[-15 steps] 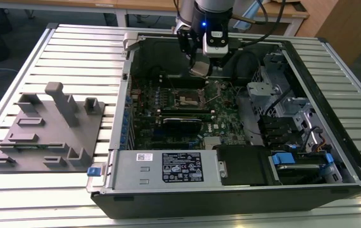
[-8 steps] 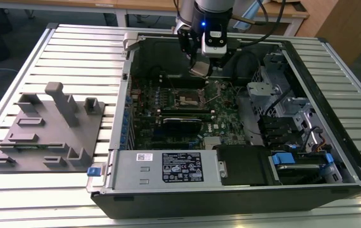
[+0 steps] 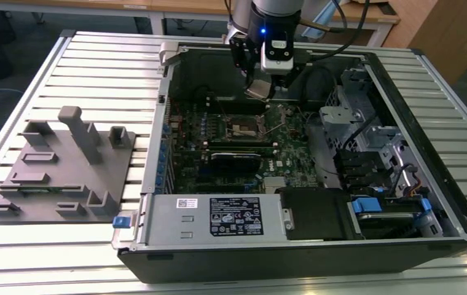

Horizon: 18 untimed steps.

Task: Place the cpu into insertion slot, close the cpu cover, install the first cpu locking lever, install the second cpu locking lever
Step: 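Place the cpu into insertion slot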

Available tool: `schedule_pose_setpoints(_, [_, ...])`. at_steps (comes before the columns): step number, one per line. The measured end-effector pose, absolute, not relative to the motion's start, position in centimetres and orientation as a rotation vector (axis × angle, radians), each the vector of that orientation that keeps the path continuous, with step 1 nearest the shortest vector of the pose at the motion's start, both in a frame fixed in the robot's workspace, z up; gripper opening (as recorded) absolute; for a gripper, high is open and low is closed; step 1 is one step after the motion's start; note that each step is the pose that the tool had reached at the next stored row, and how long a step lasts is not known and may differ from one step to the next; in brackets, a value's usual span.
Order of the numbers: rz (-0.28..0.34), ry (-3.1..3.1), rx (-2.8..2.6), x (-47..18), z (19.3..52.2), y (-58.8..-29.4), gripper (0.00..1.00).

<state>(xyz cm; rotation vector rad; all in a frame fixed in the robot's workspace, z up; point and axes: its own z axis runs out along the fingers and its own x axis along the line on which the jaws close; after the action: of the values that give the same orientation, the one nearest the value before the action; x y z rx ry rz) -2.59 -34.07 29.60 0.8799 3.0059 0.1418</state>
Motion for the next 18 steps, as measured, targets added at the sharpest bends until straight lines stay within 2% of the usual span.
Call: schedule_pose_setpoints(18, [0.141, 2.943, 1.057, -2.59, 29.59, -34.07, 0.54])
